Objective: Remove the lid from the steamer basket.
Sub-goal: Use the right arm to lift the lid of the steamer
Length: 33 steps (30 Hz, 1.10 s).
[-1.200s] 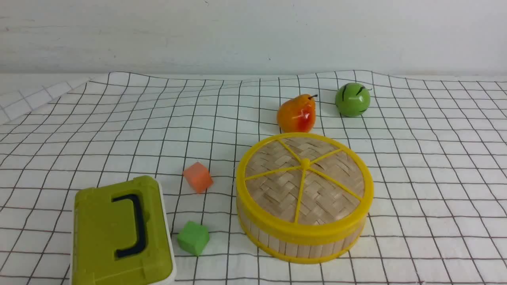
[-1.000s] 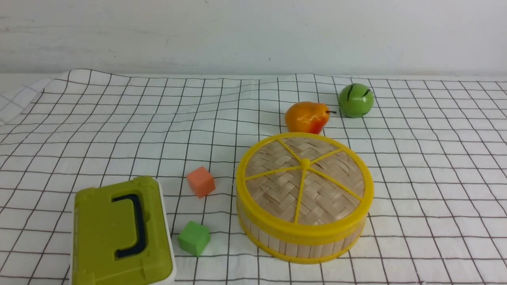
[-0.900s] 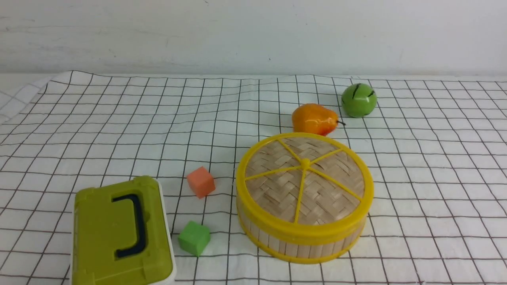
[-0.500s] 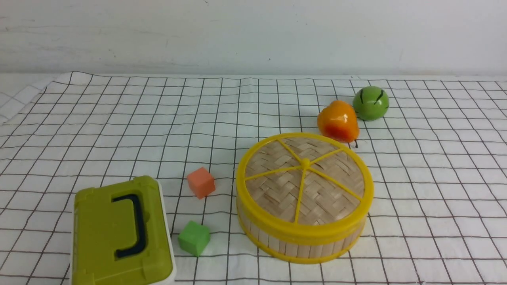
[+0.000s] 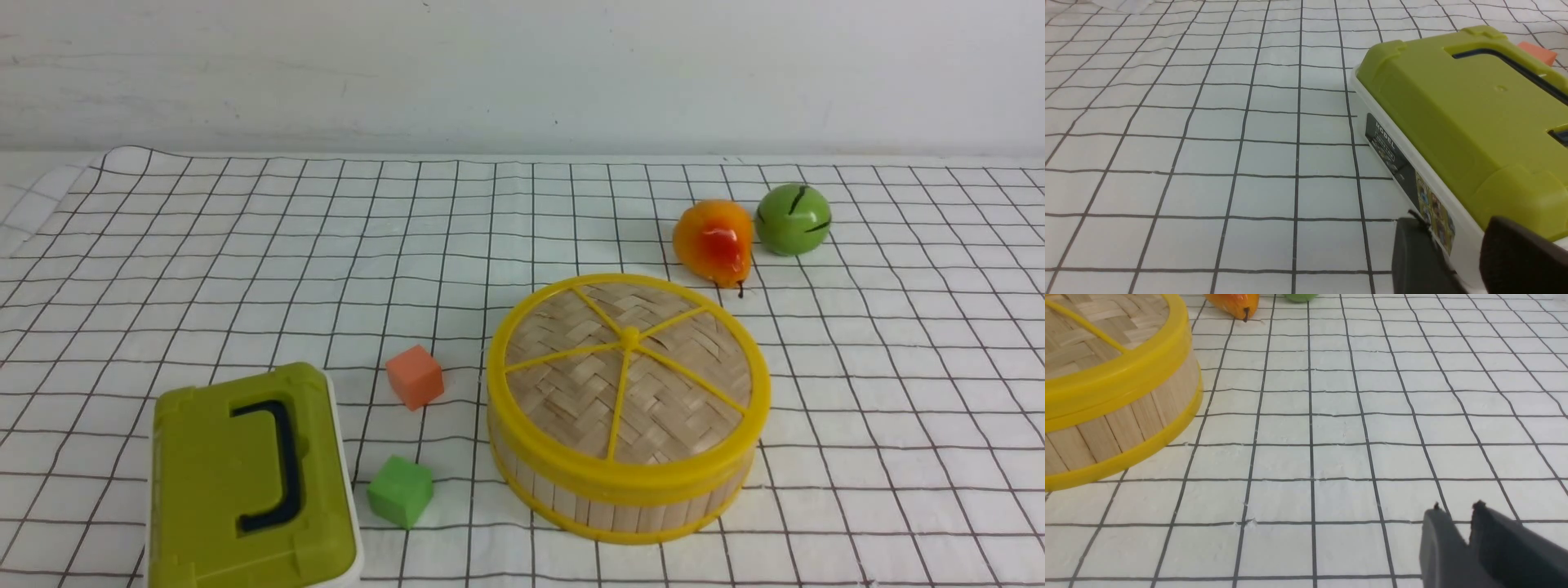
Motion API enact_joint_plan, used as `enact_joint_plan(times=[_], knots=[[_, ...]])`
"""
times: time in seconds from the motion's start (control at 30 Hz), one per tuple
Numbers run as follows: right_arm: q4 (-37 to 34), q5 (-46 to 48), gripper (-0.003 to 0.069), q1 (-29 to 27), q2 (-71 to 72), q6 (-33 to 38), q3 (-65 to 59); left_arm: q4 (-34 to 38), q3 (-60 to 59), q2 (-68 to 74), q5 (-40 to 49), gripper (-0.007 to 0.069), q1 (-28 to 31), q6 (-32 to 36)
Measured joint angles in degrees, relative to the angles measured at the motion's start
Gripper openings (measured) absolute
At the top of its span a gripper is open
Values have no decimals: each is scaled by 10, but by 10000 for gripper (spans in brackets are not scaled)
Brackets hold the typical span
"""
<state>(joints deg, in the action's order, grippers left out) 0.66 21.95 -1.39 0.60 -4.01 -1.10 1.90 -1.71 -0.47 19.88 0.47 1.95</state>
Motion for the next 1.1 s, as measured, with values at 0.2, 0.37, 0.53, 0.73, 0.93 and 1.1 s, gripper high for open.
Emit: enact_joint_plan(times=[0.2,0.37,0.53,0.73,0.93,1.1], knots=[[7,0,125,0,0,0,0,0,0,0,0,239,0,0],[8,0,128,0,0,0,0,0,0,0,0,239,0,0],[7,0,135,0,0,0,0,0,0,0,0,239,0,0],[-82,0,144,0,0,-34,0,0,0,0,0,239,0,0],[-312,5,148,0,0,-154,-3,0,0,0,0,239,0,0],[-432,-4,150,0,0,-190,-5,0,0,0,0,239,0,0]])
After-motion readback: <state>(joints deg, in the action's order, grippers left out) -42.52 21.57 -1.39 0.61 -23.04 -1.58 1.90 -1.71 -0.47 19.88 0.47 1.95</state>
